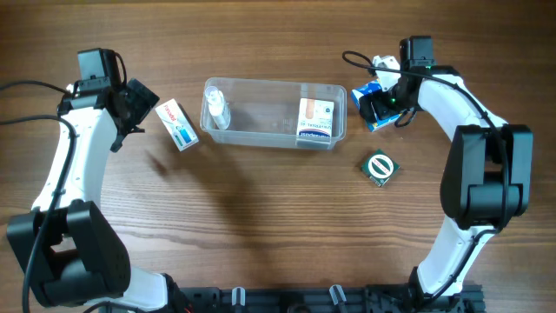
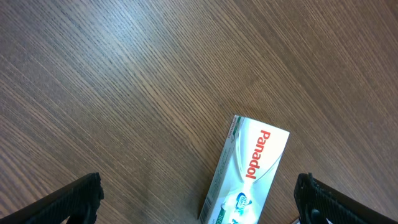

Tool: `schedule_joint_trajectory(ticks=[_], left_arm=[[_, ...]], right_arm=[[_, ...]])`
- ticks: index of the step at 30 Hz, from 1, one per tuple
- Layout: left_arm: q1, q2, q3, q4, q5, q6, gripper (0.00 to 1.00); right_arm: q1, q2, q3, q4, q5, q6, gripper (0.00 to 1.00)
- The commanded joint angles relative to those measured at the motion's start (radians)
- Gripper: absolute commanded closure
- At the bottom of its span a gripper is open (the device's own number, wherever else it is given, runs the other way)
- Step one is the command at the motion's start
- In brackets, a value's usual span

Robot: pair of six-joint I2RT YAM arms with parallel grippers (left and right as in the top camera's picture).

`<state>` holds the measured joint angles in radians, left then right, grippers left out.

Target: Pack container

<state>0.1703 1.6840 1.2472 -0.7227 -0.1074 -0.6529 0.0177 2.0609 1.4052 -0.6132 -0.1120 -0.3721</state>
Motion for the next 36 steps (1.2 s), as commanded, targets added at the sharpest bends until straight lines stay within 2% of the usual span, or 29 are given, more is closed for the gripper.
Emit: schedule_joint_trajectory(ticks=[1, 15, 19, 23, 30, 36], left_arm=[[0.005, 0.007, 0.01, 0.0, -0.014, -0.006, 0.0], [0.005, 0.007, 0.01, 0.0, -0.014, -0.006, 0.0], [0.005, 0.007, 0.01, 0.0, -0.014, -0.006, 0.0], [0.005, 0.007, 0.01, 0.0, -0.014, -0.006, 0.0], [0.005, 0.007, 0.01, 0.0, -0.014, -0.006, 0.0], [0.005, 0.007, 0.01, 0.0, -0.014, -0.006, 0.0]], right_arm=[[0.003, 0.023, -0.006, -0.004, -0.017, -0.019, 0.01], [0.003, 0.047, -0.006, -0.003, -0.016, -0.02, 0.02], [0.003, 0.047, -0.006, -0.004, -0.016, -0.017, 0.1], [0.003, 0.047, -0.004, -0.005, -0.016, -0.016, 0.22], [0.003, 0.0, 0.005, -0.018, 0.01, 0.036, 0.24], [0.003, -0.131, 0.005, -0.031, 0.01, 0.119, 0.28]])
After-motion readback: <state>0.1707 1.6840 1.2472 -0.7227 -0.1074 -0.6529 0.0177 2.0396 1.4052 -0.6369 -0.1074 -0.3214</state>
